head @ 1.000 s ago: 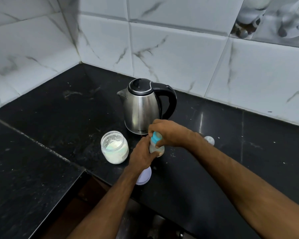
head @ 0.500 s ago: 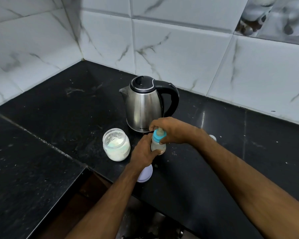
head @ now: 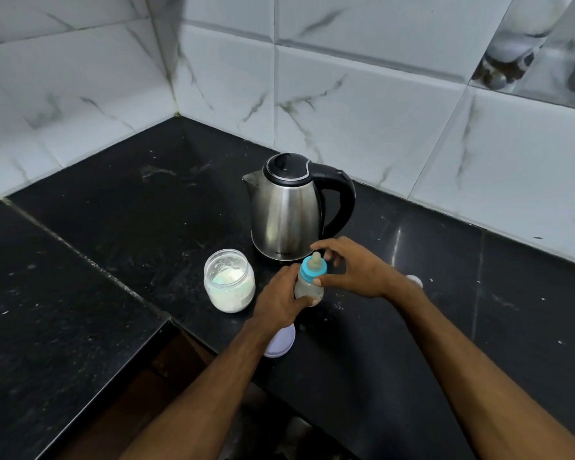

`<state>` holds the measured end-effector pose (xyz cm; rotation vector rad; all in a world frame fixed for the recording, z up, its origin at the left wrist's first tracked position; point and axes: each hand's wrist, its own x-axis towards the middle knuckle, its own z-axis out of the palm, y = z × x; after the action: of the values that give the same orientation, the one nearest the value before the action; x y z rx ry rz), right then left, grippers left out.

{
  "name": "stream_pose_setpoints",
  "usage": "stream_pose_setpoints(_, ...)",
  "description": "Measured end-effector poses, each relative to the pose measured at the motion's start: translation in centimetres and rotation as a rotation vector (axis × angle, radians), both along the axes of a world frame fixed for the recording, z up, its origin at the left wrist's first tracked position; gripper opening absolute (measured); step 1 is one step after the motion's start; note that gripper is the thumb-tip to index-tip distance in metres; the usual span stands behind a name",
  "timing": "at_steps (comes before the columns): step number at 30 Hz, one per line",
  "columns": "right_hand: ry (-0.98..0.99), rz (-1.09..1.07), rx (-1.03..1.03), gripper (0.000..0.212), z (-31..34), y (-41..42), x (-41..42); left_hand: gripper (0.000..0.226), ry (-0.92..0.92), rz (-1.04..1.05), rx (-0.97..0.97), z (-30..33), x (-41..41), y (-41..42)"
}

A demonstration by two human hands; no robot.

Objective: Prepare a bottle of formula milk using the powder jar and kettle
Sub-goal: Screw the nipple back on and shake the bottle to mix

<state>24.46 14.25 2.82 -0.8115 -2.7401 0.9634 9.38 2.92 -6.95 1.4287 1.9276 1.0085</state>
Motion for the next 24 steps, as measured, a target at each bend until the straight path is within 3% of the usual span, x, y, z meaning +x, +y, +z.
stream_pose_setpoints(4,0.013,0.039,0.046,0.050,-0.2,-0.2,-0.5,0.067,0.000,-0.001,-0.010,-0.1,-0.1,0.2)
stream_pose_setpoints(9,0.030,-0.069,0.118,0.048,-1.1,-0.3,-1.0,0.064,0.002,0.002,-0.009,-0.1,-0.2,0.2)
stream_pose_setpoints(16,-0.046,0.001,0.120,0.076,-0.5,-0.2,-0.3,0.068,-0.008,0.010,-0.010,-0.1,-0.3,0.3)
stream_pose_setpoints(21,0.016,0.006,0.116,0.049,-0.8,-0.4,-0.5,0.072,0.003,0.007,-0.012,-0.1,-0.2,0.2)
stream_pose_setpoints(24,0.019,-0.065,0.167,0.050,-1.4,-0.7,-0.8,0.069,0.003,0.001,-0.004,-0.2,-0.2,0.2)
